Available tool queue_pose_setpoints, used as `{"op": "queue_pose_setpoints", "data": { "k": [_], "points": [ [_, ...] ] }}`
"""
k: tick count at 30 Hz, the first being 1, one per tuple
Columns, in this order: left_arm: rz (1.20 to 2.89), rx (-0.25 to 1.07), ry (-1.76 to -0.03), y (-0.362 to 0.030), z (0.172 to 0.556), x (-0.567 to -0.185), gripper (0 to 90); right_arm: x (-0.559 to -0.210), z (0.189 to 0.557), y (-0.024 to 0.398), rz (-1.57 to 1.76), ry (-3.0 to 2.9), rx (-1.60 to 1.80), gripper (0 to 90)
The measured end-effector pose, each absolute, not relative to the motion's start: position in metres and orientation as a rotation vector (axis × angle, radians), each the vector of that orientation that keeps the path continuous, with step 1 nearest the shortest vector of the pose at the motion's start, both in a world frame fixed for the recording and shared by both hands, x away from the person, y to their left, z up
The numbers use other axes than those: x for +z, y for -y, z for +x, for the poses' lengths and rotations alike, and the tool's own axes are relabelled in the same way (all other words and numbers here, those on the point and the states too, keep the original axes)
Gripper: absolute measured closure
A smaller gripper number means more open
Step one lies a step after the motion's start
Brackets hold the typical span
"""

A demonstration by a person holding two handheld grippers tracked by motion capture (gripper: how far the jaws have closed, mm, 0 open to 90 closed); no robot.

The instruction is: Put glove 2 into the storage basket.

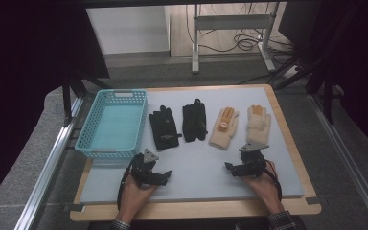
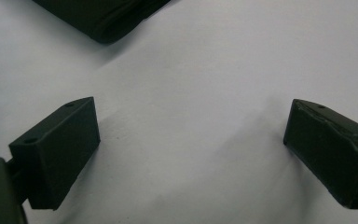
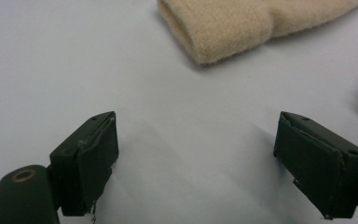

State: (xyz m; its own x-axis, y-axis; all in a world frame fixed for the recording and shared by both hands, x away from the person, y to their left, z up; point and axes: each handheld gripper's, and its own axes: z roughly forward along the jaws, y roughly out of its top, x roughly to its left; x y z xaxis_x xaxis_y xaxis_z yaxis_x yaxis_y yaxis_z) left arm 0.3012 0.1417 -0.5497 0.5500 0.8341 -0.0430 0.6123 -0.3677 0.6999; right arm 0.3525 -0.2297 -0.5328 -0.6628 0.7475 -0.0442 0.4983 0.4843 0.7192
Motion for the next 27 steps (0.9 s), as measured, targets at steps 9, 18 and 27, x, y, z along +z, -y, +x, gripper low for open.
{"op": "queue_pose_setpoints", "data": {
  "k": [9,18,27],
  "points": [
    [2.108,0.421,-1.159,-0.142,0.301,-0.550,4.0,-0.525,0.353,0.228,1.043,-2.406,0.992,19.6],
    [2.109,0.421,-1.160,-0.142,0.301,-0.550,4.0,-0.503,0.369,0.215,1.037,-2.412,1.057,24.6],
    [2.110,0.420,-1.160,-0.142,0.301,-0.550,4.0,-0.488,0.405,0.192,1.034,-2.430,1.104,32.3]
  ]
}}
